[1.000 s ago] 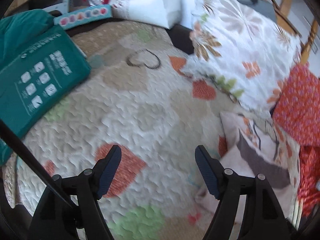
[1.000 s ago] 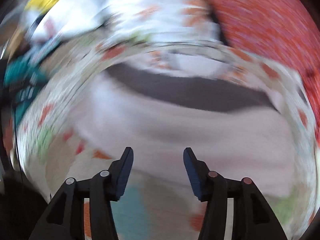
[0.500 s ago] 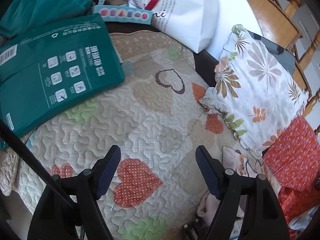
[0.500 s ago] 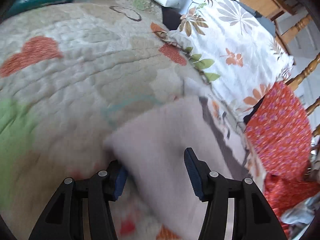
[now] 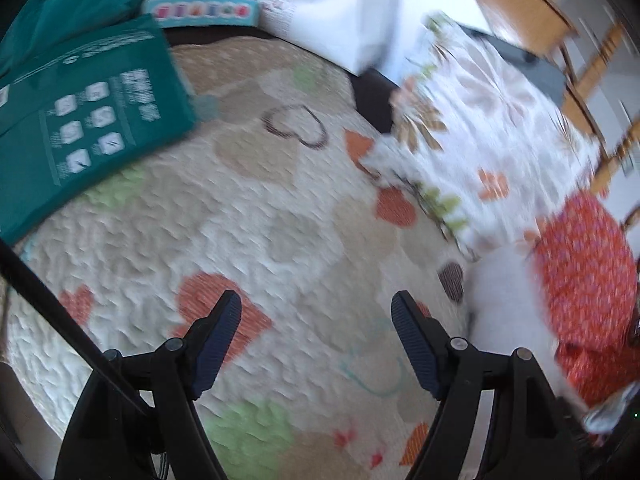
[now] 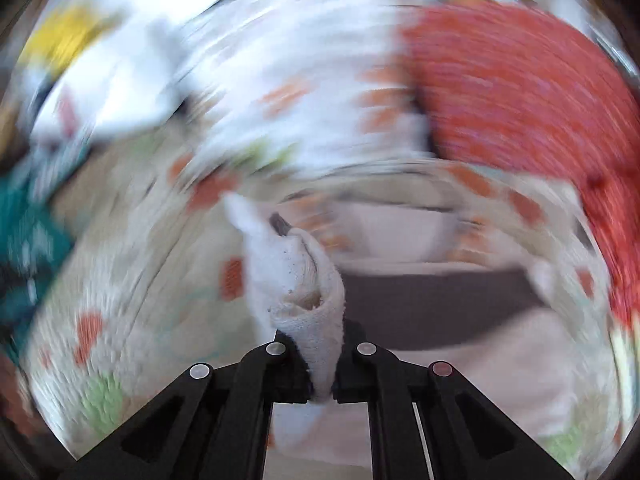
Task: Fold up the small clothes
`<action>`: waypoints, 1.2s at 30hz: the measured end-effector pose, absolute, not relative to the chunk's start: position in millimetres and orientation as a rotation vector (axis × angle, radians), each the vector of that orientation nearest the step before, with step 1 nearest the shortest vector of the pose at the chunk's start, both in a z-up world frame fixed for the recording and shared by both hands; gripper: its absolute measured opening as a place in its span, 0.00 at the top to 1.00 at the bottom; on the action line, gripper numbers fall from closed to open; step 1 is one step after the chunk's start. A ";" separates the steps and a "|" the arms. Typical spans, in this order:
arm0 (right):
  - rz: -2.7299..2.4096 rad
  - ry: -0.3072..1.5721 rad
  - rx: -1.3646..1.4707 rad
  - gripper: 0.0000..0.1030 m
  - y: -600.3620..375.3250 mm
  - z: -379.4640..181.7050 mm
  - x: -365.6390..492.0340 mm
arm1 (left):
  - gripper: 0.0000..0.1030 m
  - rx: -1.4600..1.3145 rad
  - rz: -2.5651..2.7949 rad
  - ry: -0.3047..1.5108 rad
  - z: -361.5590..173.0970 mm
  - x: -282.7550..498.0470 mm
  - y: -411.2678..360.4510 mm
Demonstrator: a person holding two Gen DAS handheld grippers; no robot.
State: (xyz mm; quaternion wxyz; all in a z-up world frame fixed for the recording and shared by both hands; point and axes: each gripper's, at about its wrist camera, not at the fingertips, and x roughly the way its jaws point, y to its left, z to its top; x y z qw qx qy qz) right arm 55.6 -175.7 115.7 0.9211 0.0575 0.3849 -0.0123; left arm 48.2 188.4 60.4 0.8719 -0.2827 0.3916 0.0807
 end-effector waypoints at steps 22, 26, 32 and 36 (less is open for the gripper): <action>-0.203 0.902 0.484 0.38 -399.4 51.5 -4.4 | 0.25 -0.384 -0.361 1.068 -3.3 83.0 -58.1; -0.150 0.944 0.514 0.30 -413.9 33.2 38.3 | 0.19 -0.425 -0.492 1.069 -17.7 94.2 -91.7; -0.062 0.932 0.657 0.28 -424.0 -5.9 62.3 | 0.12 -0.416 -0.563 1.069 -27.8 90.0 -129.9; 0.041 0.963 0.755 0.71 -419.2 -10.7 67.3 | 0.72 -0.384 -0.619 1.147 -15.1 91.7 -141.6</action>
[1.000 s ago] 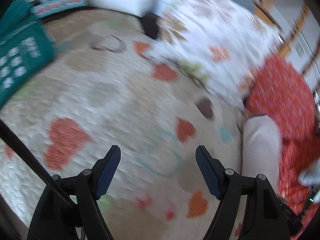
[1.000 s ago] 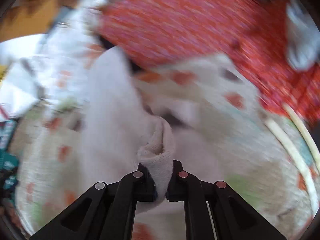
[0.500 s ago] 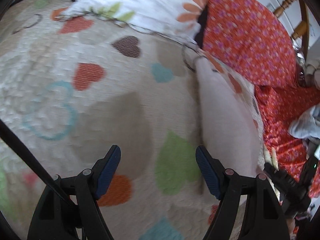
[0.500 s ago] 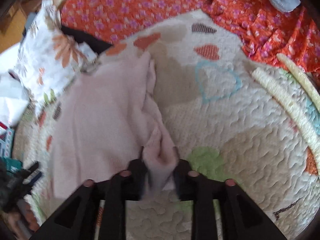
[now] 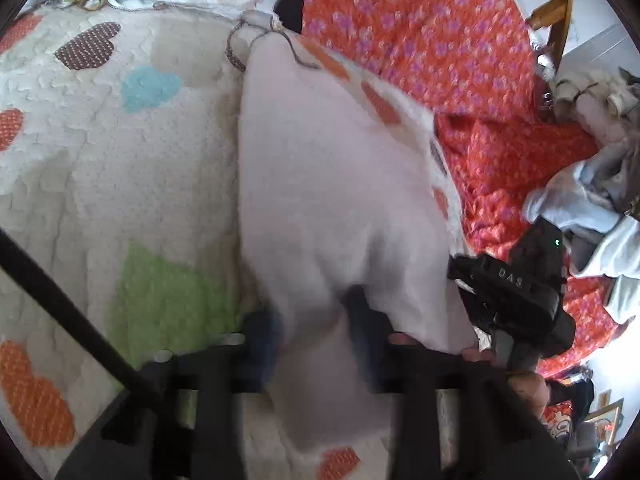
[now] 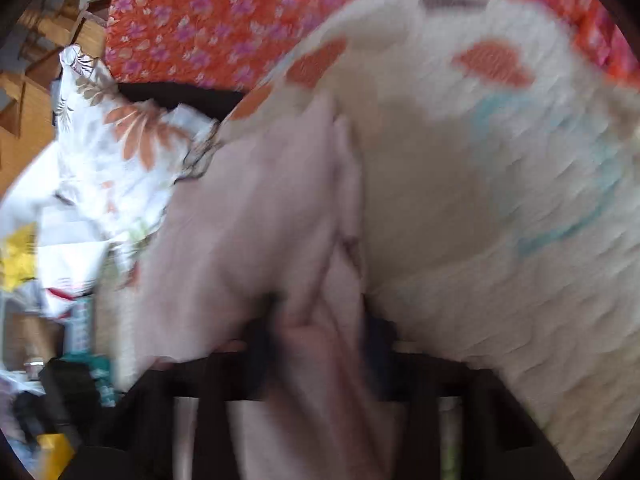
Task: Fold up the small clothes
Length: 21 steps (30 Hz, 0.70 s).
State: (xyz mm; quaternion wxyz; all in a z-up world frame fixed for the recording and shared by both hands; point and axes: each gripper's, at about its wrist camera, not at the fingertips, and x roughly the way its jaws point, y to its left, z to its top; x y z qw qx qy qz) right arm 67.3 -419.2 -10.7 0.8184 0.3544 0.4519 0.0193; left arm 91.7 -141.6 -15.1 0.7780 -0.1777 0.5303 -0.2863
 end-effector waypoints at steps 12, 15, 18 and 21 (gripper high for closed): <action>-0.035 0.984 0.708 0.62 -423.1 9.3 37.3 | 0.65 -0.180 -0.534 1.220 11.0 45.9 -130.8; -0.093 0.863 0.623 0.62 -421.1 42.9 19.7 | 0.52 -0.233 -0.561 1.186 23.2 40.7 -113.4; -0.045 0.784 0.513 0.62 -403.3 72.0 14.8 | 0.33 -0.215 -0.508 1.067 43.2 31.2 -93.7; 0.116 0.791 0.524 0.62 -378.9 75.5 23.4 | 0.27 -0.156 -0.451 0.949 55.8 21.9 -81.6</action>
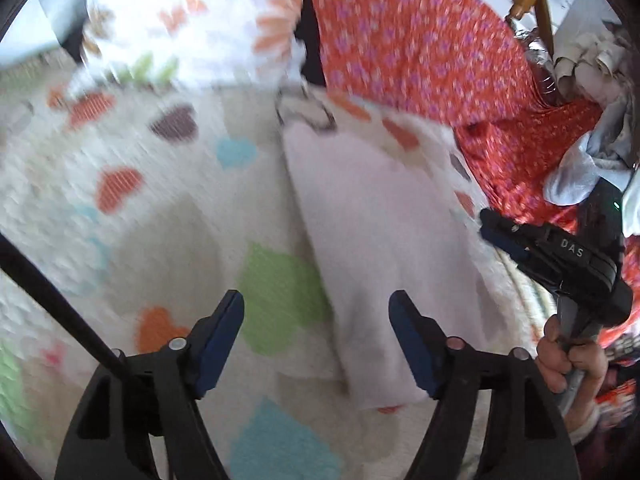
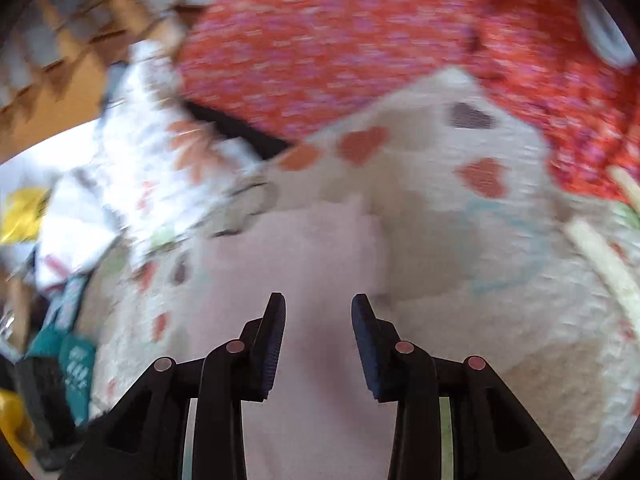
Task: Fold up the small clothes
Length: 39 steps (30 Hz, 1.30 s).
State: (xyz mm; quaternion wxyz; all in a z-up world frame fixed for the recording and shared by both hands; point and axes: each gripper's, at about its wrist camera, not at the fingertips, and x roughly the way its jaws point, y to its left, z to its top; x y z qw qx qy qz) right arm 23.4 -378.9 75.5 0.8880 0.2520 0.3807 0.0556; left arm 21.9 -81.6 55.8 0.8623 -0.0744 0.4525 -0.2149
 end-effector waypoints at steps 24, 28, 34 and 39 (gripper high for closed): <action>0.390 1.007 0.799 0.85 -314.5 0.2 87.8 | 0.25 -0.114 -0.305 0.880 53.8 19.8 -26.4; 0.468 1.050 0.757 0.85 -301.4 2.0 67.4 | 0.24 -0.096 -0.282 0.831 59.5 14.3 -24.8; 0.437 1.116 0.768 0.86 -303.0 -18.3 29.4 | 0.24 -0.073 -0.236 0.728 72.0 -2.7 -20.8; 0.377 1.110 0.643 0.84 -303.7 7.7 -7.7 | 0.07 -0.039 -0.080 0.514 100.6 -40.1 -15.7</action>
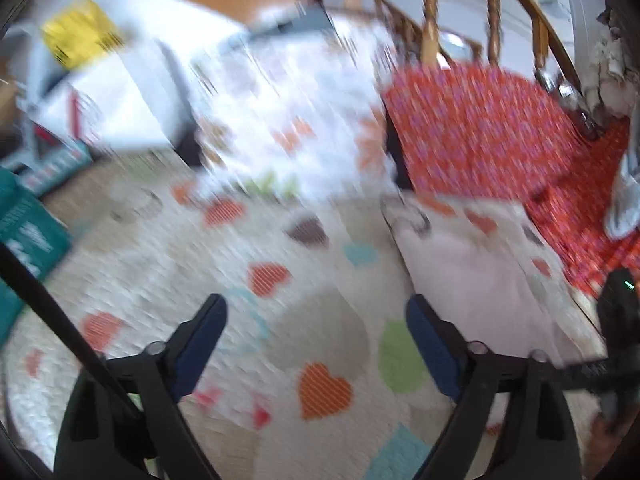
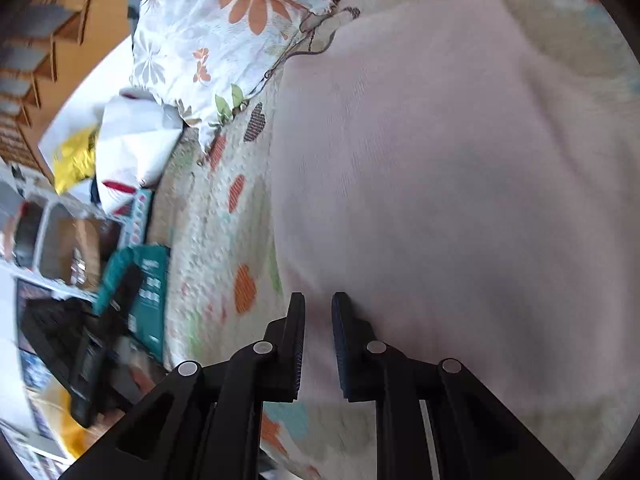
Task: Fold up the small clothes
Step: 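Open the right tool and withdraw from the folded sweater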
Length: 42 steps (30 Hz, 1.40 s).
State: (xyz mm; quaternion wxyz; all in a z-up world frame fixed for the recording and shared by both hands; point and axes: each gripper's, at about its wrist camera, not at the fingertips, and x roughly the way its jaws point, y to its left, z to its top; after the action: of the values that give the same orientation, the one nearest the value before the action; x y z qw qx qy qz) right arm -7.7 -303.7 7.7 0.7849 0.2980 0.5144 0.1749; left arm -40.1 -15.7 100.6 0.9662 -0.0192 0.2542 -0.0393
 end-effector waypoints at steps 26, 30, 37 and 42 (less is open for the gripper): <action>-0.053 0.895 0.227 0.48 -327.4 37.2 -75.3 | 0.00 0.107 -0.122 0.792 27.5 -67.9 -62.7; -0.045 0.887 0.151 0.42 -311.3 37.4 -75.4 | 0.00 0.088 -0.135 0.836 21.6 -64.5 -62.6; -0.055 0.831 -0.050 0.36 -277.9 42.8 -80.5 | 0.00 0.076 -0.137 0.887 13.7 -58.8 -62.9; -0.065 0.823 -0.122 0.34 -268.1 41.5 -81.5 | 0.00 0.083 -0.136 0.906 8.8 -56.6 -64.3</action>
State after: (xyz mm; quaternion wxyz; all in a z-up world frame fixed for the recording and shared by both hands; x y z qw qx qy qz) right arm -81.5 -268.1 41.5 0.9142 -0.0591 0.3996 -0.0315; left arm -56.6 -64.3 8.8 0.8960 0.0402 0.4372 -0.0658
